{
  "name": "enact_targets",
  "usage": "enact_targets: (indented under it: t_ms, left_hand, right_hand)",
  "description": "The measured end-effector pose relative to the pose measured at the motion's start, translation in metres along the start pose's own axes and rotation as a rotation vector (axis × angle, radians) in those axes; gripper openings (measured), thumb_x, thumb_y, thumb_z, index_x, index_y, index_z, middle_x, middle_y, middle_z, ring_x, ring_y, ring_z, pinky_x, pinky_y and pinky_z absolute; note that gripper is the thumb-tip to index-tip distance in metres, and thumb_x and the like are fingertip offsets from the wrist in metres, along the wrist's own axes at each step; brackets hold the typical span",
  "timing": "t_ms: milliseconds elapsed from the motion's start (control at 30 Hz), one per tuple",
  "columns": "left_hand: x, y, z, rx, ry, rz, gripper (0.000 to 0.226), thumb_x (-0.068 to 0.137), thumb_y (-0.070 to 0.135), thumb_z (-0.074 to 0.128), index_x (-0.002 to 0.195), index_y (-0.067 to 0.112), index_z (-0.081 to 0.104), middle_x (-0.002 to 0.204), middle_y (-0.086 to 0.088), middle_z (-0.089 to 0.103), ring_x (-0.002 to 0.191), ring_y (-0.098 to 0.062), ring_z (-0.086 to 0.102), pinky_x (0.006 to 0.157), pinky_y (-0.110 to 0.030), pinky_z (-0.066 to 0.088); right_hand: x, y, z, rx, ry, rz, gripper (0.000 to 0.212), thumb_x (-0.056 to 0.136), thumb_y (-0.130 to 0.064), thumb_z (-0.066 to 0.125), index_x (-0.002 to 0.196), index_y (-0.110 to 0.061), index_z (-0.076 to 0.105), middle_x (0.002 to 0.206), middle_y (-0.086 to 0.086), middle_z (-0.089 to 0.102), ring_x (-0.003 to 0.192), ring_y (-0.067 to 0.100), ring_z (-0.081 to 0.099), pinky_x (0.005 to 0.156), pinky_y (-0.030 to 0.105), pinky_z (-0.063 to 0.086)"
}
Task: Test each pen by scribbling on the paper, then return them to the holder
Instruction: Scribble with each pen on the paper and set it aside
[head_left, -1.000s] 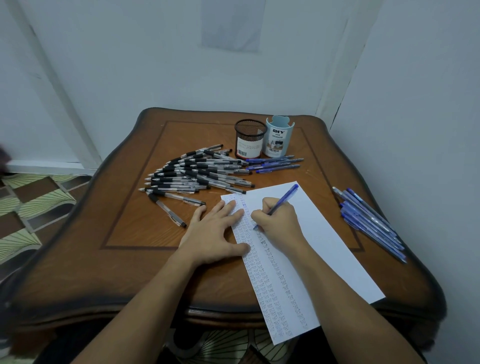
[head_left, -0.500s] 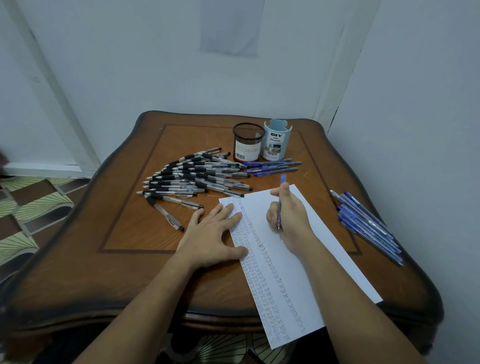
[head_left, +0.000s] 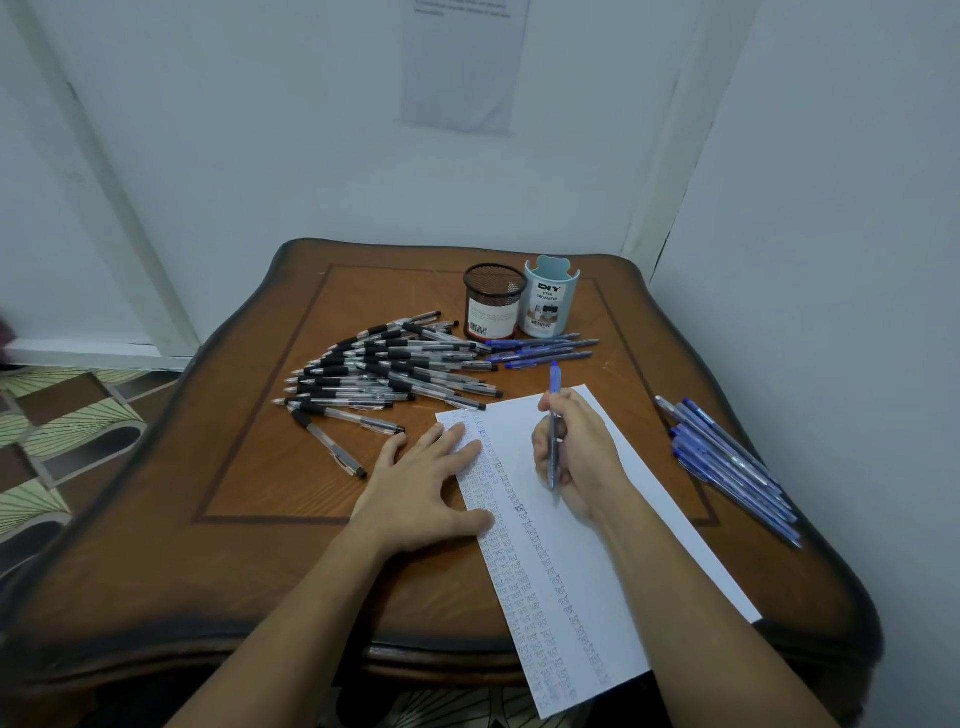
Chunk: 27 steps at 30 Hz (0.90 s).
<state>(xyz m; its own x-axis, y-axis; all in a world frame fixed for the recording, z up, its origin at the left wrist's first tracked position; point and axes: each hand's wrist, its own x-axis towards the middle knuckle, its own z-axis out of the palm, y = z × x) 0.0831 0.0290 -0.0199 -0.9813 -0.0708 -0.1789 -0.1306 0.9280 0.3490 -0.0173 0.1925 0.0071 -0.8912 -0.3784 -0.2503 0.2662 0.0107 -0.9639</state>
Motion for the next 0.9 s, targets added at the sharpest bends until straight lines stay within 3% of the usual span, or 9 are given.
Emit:
enact_targets:
  t_ms: [167,300,433,533,600,733,900]
  left_hand:
    - [0.0,0.0,0.0,0.001,-0.004,0.003,0.097,0.067,0.08,0.04,0.153,0.042,0.016,0.163,0.014,-0.002,0.149,-0.004,-0.007,0.119,-0.043,-0.012]
    - [0.001,-0.003,0.001,0.005,-0.008,0.011,0.103,0.061,0.084,0.032,0.153,0.042,0.014,0.163,0.015,-0.003,0.149,-0.005,-0.008,0.12,-0.044,-0.011]
    - [0.003,-0.005,0.003,0.017,-0.002,0.015,0.108,0.056,0.089,0.025,0.153,0.043,0.013,0.163,0.015,-0.004,0.149,-0.005,-0.008,0.12,-0.044,-0.011]
    - [0.003,-0.005,0.003,0.013,0.004,0.017,0.109,0.055,0.089,0.024,0.153,0.043,0.014,0.162,0.016,-0.005,0.149,-0.004,-0.008,0.119,-0.044,-0.011]
    - [0.003,-0.004,0.003,0.005,0.005,0.017,0.109,0.055,0.089,0.024,0.153,0.043,0.014,0.162,0.016,-0.005,0.149,-0.004,-0.008,0.119,-0.043,-0.011]
    - [0.002,-0.002,0.002,-0.002,0.016,0.011,0.109,0.054,0.088,0.025,0.153,0.043,0.016,0.162,0.016,-0.004,0.148,-0.003,-0.007,0.119,-0.043,-0.011]
    - [0.001,-0.001,0.001,-0.015,0.019,0.013,0.109,0.053,0.088,0.025,0.153,0.044,0.017,0.162,0.017,-0.003,0.148,-0.002,-0.007,0.119,-0.042,-0.011]
  right_hand:
    - [-0.004,-0.005,-0.001,-0.109,0.013,-0.064,0.021,0.107,-0.033,0.041,0.113,-0.026,0.061,0.063,0.002,0.057,0.053,0.01,0.048,0.042,0.02,0.036]
    - [0.003,-0.017,-0.026,-0.332,0.071,-0.149,0.024,0.105,-0.019,0.047,0.122,-0.02,0.063,0.075,0.003,0.06,0.062,0.013,0.052,0.051,0.022,0.041]
    - [0.012,-0.035,-0.08,-0.611,0.256,-0.236,0.025,0.101,-0.008,0.05,0.119,-0.015,0.065,0.104,0.015,0.067,0.076,0.019,0.054,0.067,0.031,0.044]
    - [0.014,-0.05,-0.127,-0.845,0.348,-0.232,0.041,0.099,-0.007,0.055,0.14,-0.012,0.057,0.126,0.009,0.065,0.103,0.022,0.061,0.082,0.027,0.042]
    - [0.015,-0.054,-0.152,-0.951,0.39,-0.2,0.045,0.097,-0.007,0.058,0.141,-0.012,0.055,0.129,0.013,0.063,0.116,0.028,0.059,0.09,0.028,0.042]
    - [0.018,-0.043,-0.17,-1.065,0.318,-0.058,0.036,0.095,-0.01,0.062,0.132,-0.011,0.063,0.126,0.012,0.066,0.11,0.026,0.062,0.096,0.037,0.048]
    - [0.023,-0.041,-0.17,-1.044,0.324,-0.064,0.032,0.098,-0.016,0.058,0.129,-0.011,0.065,0.122,0.011,0.067,0.098,0.021,0.062,0.086,0.036,0.052]
